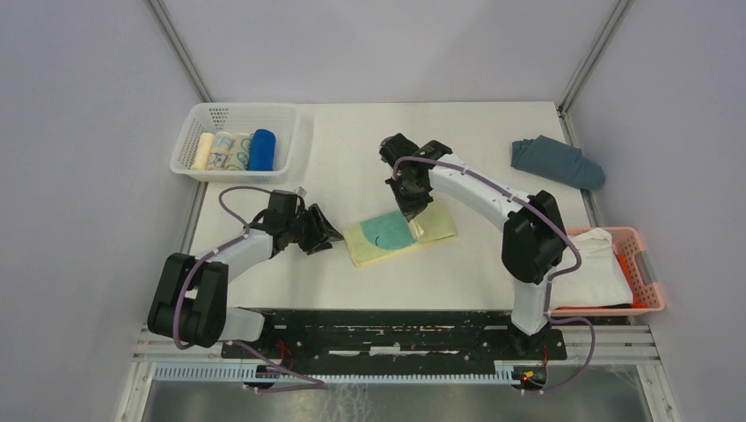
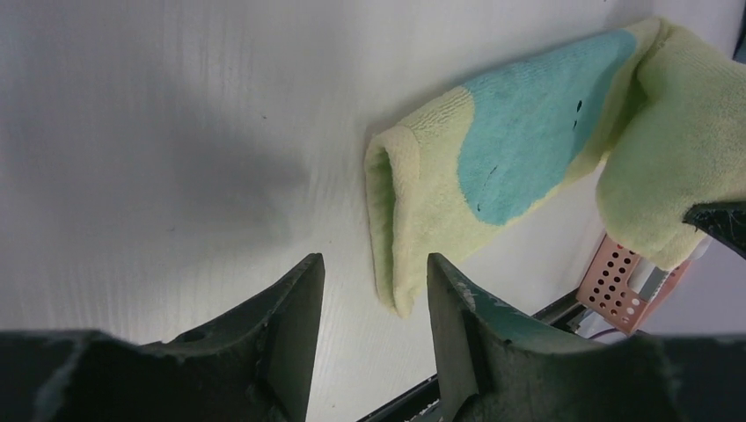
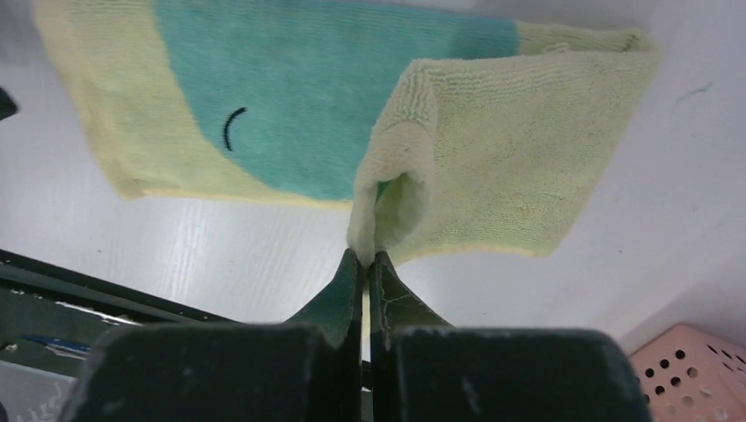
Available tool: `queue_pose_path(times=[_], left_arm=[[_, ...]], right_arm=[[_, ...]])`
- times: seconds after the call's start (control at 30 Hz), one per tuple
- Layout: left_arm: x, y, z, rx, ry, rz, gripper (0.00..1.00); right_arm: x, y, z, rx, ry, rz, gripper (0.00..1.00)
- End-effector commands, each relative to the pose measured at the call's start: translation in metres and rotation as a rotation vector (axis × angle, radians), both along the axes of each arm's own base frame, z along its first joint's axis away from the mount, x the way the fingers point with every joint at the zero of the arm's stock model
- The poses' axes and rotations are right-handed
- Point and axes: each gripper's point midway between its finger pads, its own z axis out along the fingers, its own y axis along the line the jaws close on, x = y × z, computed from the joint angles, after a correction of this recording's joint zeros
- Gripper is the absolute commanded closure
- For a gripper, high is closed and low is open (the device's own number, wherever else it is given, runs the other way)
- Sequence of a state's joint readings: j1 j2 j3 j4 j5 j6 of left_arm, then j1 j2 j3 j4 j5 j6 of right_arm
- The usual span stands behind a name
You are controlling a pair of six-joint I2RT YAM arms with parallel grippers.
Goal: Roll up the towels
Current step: Fold the towel at the center of the board.
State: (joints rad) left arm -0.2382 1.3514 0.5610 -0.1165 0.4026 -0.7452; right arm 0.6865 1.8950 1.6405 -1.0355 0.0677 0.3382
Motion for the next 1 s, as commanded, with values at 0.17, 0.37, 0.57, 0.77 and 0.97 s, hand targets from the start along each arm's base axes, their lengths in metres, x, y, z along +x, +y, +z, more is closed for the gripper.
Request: queue_pose_path(times=[0.17, 0.37, 0.57, 0.77, 0.97], left_arm=[[0.002, -0.015, -0.004, -0.052, 0.003, -0.01, 0.54], [-0.001, -0.019, -0.01, -0.052, 0.018, -0.024, 0.6], [-0.002, -0.023, -0.014, -0.052, 0.024, -0.033, 0.64], [-0.004, -0.026, -0.016, -0.05, 0.026, -0.042, 0.68], [-0.007, -0.027, -0.02, -0.044, 0.033, -0.047, 0.74]], right_arm=[[-0.022, 0.066, 0.01, 0.035, 0.004, 0.088, 1.0], [-0.037, 0.09, 0.004, 0.023, 0.009, 0.137, 1.0], [-0.043, 0.102, -0.006, -0.006, 0.006, 0.169, 0.99], [-0.042, 0.114, -0.012, -0.017, 0.006, 0.166, 0.99], [-0.037, 0.116, -0.001, -0.006, -0.032, 0.138, 0.98]])
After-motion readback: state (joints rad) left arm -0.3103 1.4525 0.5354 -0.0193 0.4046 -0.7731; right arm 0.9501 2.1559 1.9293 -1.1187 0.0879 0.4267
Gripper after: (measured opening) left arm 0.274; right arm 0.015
